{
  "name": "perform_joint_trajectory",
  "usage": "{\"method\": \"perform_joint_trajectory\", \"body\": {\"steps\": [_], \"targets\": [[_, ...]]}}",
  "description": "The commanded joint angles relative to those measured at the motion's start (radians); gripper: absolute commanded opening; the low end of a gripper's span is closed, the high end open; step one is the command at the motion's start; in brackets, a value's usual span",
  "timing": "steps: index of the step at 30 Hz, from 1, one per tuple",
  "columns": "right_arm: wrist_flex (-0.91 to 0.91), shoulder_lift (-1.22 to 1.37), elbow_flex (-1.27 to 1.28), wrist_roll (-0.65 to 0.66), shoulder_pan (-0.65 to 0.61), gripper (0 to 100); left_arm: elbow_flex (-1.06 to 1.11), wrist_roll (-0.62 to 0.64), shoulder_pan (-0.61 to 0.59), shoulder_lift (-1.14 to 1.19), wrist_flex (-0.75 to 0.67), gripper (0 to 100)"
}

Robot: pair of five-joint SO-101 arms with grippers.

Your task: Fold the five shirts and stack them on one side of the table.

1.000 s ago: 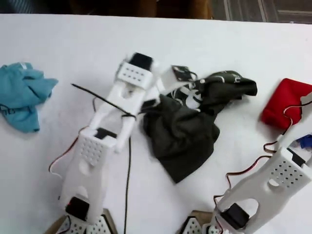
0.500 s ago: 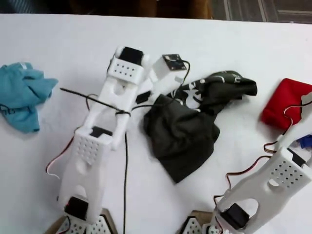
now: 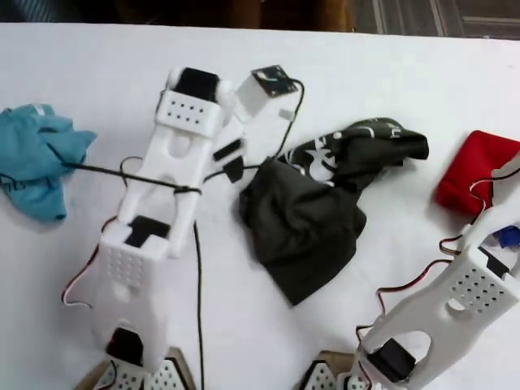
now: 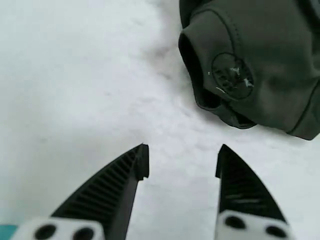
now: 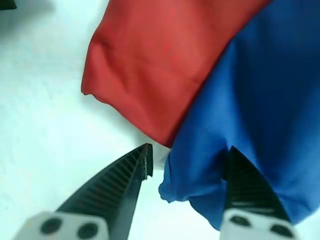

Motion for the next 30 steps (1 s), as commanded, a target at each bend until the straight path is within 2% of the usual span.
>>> {"method": "perform_joint_trajectory", "body": {"steps": [1,6,14,18,26,28,30], "targets": [[0.024,-0.071,-0.002,-0.012,-0.001,23.4,0.007,0.017,-0.009,-0.101,0.015,25],[0.024,-0.11,0.0,-0.009,-0.002,23.4,0.13,0.018,0.043,-0.233,0.015,25],[0.024,-0.119,0.002,-0.008,-0.01,23.4,0.43,0.017,0.218,-0.48,0.009,25],[0.024,-0.124,0.002,-0.008,-0.022,23.4,0.492,0.017,0.232,-0.52,0.014,25],[0.024,-0.119,0.002,-0.011,-0.024,23.4,0.633,0.018,0.433,-0.582,0.009,25],[0.024,-0.12,0.002,-0.011,-0.024,23.4,0.633,0.02,0.443,-0.582,0.003,25],[0.024,-0.124,0.002,-0.011,-0.022,23.4,0.641,0.017,0.405,-0.578,-0.066,25]]}}
